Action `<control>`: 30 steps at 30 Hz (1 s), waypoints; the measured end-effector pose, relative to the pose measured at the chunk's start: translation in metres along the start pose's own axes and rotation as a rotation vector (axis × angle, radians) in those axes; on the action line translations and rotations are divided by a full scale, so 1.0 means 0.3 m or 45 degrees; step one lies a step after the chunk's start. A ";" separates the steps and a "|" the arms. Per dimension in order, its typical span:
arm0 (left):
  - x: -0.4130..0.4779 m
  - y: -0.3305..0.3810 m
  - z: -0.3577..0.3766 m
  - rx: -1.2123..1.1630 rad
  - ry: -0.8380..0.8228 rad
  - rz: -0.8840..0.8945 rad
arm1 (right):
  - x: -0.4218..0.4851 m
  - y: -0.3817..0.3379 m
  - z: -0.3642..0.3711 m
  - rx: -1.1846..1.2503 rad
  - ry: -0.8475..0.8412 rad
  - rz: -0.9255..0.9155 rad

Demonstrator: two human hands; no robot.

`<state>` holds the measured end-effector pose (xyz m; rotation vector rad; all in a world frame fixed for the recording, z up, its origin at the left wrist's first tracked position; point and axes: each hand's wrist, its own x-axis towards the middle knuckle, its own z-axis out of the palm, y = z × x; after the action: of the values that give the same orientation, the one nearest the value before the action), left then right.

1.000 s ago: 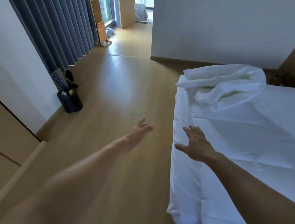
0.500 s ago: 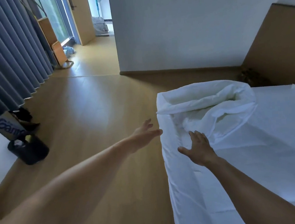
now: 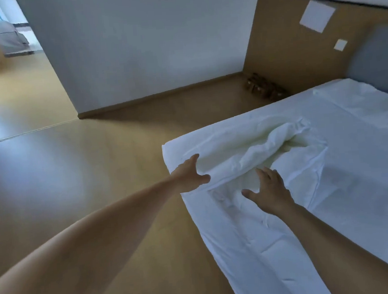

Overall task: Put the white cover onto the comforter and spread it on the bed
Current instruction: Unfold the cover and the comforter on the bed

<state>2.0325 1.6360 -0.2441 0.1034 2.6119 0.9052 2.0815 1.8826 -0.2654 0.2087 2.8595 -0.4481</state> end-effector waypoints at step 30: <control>1.246 0.417 0.327 0.831 -0.248 0.411 | 0.514 0.511 0.127 1.015 0.392 1.569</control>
<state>1.7156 1.8622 -0.3593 0.7562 2.6324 0.0813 1.9683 2.0309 -0.3834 2.0751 1.9877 -1.2163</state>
